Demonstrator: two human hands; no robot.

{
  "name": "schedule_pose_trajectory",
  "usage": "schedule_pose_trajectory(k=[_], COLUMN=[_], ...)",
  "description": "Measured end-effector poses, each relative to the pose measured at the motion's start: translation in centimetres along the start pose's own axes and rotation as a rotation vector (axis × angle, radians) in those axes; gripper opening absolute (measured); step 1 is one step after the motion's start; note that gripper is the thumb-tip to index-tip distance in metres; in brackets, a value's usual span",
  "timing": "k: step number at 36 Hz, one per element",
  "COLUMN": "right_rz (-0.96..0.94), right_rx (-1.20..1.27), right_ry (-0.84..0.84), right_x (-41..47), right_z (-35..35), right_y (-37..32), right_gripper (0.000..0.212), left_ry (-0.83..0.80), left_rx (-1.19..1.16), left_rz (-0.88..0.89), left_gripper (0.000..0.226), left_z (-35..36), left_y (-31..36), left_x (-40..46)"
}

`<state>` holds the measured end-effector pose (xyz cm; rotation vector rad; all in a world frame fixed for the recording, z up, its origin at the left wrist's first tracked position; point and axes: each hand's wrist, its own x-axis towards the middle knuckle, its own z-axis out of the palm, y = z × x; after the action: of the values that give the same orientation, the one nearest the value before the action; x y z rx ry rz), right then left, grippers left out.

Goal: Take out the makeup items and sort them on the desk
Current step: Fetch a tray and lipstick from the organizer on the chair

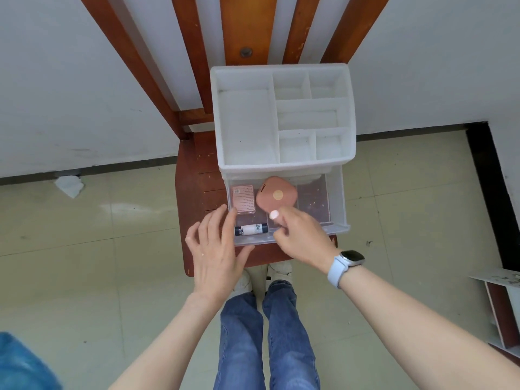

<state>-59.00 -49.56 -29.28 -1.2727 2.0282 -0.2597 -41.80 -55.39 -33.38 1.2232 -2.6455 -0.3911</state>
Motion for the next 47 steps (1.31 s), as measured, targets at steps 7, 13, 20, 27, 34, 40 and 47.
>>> schedule_pose_trajectory(k=[7, 13, 20, 27, 34, 40, 47], right_rz=[-0.09, -0.06, -0.092, -0.129, -0.037, 0.316, 0.392], right_rx=[-0.242, -0.386, -0.351, -0.297, -0.274, -0.046, 0.102], right_ry=[-0.203, -0.309, -0.19, -0.276, -0.107, 0.114, 0.15], right_x=[2.2, 2.9, 4.4, 5.9, 3.4, -0.2, -3.0], right_z=[2.3, 3.4, 3.4, 1.3, 3.4, 7.7, 10.3], right_y=[-2.8, -2.2, 0.8, 2.4, 5.2, 8.2, 10.7], right_gripper=[0.03, 0.027, 0.041, 0.021, 0.03, 0.028, 0.043], left_ry=[-0.046, -0.116, -0.35, -0.469, -0.36, -0.269, -0.334], left_rx=[-0.055, -0.238, -1.089, -0.963, -0.619, -0.464, -0.362], left_rz=[-0.093, -0.119, -0.598, -0.518, -0.395, -0.41, -0.487], left_gripper=[0.051, 0.043, 0.055, 0.053, 0.032, 0.021, 0.033], left_z=[0.6, 0.3, 2.4, 5.1, 7.2, 6.8, 5.3], left_y=[-2.0, -2.0, -1.3, -1.7, -1.0, -0.3, -1.0], left_x=[-1.5, -0.4, 4.3, 4.4, 4.5, 4.6, 2.9])
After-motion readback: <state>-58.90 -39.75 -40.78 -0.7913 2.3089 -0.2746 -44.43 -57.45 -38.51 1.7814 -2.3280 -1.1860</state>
